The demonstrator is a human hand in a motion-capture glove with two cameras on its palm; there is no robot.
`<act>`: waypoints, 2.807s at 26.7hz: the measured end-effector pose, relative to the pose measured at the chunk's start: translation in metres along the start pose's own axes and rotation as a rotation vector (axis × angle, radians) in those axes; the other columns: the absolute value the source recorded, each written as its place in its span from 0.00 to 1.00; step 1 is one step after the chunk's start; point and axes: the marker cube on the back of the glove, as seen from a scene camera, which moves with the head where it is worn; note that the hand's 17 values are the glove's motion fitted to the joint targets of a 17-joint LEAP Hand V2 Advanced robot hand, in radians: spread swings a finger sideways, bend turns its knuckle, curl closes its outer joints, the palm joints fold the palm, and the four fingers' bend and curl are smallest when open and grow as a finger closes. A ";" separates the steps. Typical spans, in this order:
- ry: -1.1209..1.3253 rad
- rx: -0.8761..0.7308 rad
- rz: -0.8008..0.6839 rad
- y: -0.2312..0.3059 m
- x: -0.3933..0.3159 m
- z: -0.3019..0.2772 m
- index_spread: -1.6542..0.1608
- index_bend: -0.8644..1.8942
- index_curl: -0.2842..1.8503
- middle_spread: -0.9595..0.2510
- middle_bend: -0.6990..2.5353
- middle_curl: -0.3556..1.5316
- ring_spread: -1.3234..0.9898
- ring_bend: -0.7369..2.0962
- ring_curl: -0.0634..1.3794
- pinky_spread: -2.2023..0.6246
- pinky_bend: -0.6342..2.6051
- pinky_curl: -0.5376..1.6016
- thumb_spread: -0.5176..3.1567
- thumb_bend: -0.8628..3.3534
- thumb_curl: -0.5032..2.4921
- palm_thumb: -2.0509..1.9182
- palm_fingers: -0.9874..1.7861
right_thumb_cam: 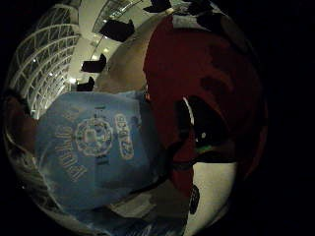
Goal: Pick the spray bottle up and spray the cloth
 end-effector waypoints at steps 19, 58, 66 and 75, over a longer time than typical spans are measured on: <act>-0.033 0.082 0.134 0.066 0.020 -0.020 0.69 0.36 0.25 0.76 0.30 0.35 0.57 0.37 0.22 0.85 0.29 0.39 0.46 0.26 0.27 0.68 0.55; -0.819 0.399 0.575 0.061 0.166 -0.022 0.70 0.36 0.27 0.78 0.28 0.37 0.57 0.37 0.25 0.84 0.30 0.41 0.45 0.21 0.29 0.71 0.57; -0.818 0.449 0.572 0.025 0.180 -0.015 0.69 0.35 0.25 0.78 0.28 0.38 0.57 0.38 0.26 0.84 0.31 0.42 0.43 0.20 0.29 0.72 0.57; -0.846 0.528 0.561 -0.006 0.190 -0.004 0.69 0.36 0.25 0.76 0.28 0.38 0.56 0.40 0.27 0.84 0.30 0.41 0.42 0.20 0.30 0.73 0.60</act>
